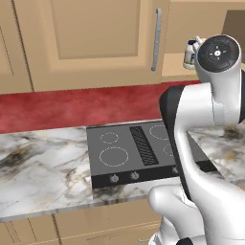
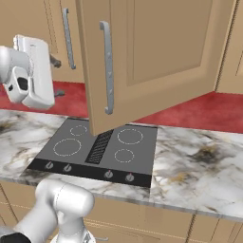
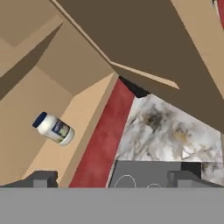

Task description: Move the ketchup and mayonnaise from the cabinet to the dining counter.

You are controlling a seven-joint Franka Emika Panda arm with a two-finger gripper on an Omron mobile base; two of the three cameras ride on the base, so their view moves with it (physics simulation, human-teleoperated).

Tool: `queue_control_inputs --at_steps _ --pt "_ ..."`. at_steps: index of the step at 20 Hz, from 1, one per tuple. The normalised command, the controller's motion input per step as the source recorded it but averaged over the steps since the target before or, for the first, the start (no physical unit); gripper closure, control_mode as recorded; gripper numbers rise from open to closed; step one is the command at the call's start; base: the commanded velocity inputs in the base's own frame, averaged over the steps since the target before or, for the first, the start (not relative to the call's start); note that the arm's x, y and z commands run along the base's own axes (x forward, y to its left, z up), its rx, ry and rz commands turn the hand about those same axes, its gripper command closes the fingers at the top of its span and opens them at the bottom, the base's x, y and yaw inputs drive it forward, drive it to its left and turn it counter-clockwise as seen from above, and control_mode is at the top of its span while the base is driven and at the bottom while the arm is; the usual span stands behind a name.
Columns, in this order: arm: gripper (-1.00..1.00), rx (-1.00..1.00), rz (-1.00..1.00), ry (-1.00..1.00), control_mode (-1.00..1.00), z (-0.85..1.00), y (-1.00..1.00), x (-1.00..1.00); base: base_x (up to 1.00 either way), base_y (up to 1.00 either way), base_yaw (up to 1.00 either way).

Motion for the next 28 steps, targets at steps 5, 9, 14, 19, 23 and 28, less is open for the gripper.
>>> queue_control_inputs --at_steps 5,9,14,19,23,28 --pt "-1.0 0.17 -0.22 -0.08 -1.0 -0.15 -0.14 0.54 0.0 0.0 0.0" --pt "-1.0 0.22 -0.3 0.0 -1.0 -0.04 -0.1 0.47 0.0 0.0 0.0" --pt "-1.0 0.26 -0.21 -0.04 -1.0 0.0 -0.14 0.14 0.0 0.0 0.0" --pt "-1.0 0.17 -0.32 -0.16 -1.0 -0.09 -0.16 0.0 0.0 0.0 0.0" --pt "-1.0 0.14 -0.29 -0.28 -1.0 -0.35 -0.22 0.07 0.0 0.0 0.0" --pt "-1.0 0.12 -0.35 -0.19 -1.0 -0.31 -0.2 0.29 0.0 0.0 0.0"
